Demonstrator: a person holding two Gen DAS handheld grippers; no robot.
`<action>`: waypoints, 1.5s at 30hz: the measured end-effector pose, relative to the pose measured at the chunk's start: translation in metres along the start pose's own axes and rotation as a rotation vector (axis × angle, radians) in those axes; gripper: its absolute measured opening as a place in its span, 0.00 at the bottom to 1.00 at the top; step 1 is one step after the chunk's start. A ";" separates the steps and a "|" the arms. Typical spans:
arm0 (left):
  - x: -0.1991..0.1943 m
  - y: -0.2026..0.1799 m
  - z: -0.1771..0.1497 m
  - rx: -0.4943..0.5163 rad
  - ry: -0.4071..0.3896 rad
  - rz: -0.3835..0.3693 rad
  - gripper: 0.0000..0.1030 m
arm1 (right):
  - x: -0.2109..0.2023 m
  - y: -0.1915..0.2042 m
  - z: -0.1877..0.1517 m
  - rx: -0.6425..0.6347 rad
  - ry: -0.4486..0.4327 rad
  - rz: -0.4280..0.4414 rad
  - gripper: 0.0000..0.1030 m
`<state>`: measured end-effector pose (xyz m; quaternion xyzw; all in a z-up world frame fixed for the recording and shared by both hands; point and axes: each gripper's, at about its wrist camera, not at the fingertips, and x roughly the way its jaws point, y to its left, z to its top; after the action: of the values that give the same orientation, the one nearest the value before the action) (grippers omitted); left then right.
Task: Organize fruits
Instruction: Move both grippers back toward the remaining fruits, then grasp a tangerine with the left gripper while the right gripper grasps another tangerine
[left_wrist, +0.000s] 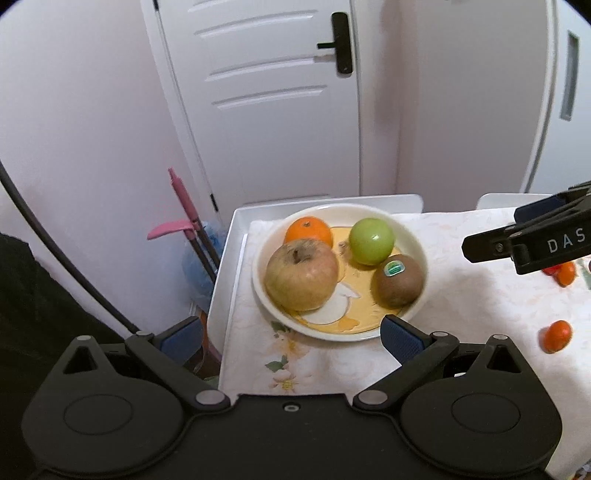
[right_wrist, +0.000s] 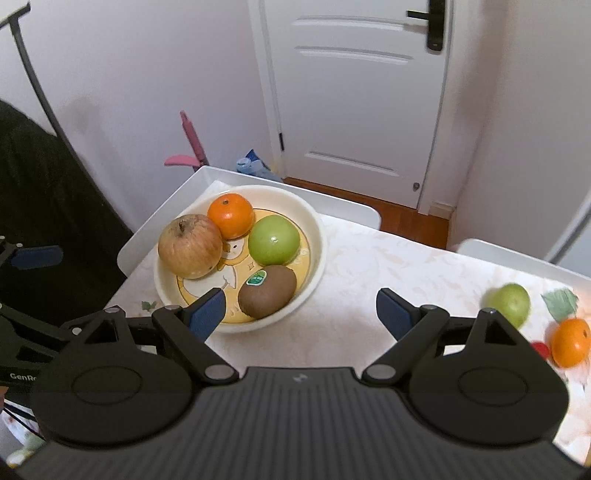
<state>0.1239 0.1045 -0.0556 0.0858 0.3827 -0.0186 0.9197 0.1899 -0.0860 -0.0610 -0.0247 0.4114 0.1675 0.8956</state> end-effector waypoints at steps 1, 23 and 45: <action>-0.004 -0.002 0.001 0.001 -0.001 0.000 1.00 | -0.006 -0.002 -0.001 0.012 -0.005 -0.005 1.00; -0.083 -0.118 -0.001 -0.062 -0.078 0.023 1.00 | -0.126 -0.116 -0.074 0.105 -0.113 -0.046 1.00; -0.012 -0.275 -0.038 -0.035 -0.036 -0.001 0.92 | -0.075 -0.227 -0.111 -0.026 -0.083 0.007 0.97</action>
<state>0.0618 -0.1600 -0.1130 0.0692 0.3666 -0.0139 0.9277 0.1363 -0.3414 -0.1001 -0.0276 0.3718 0.1769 0.9109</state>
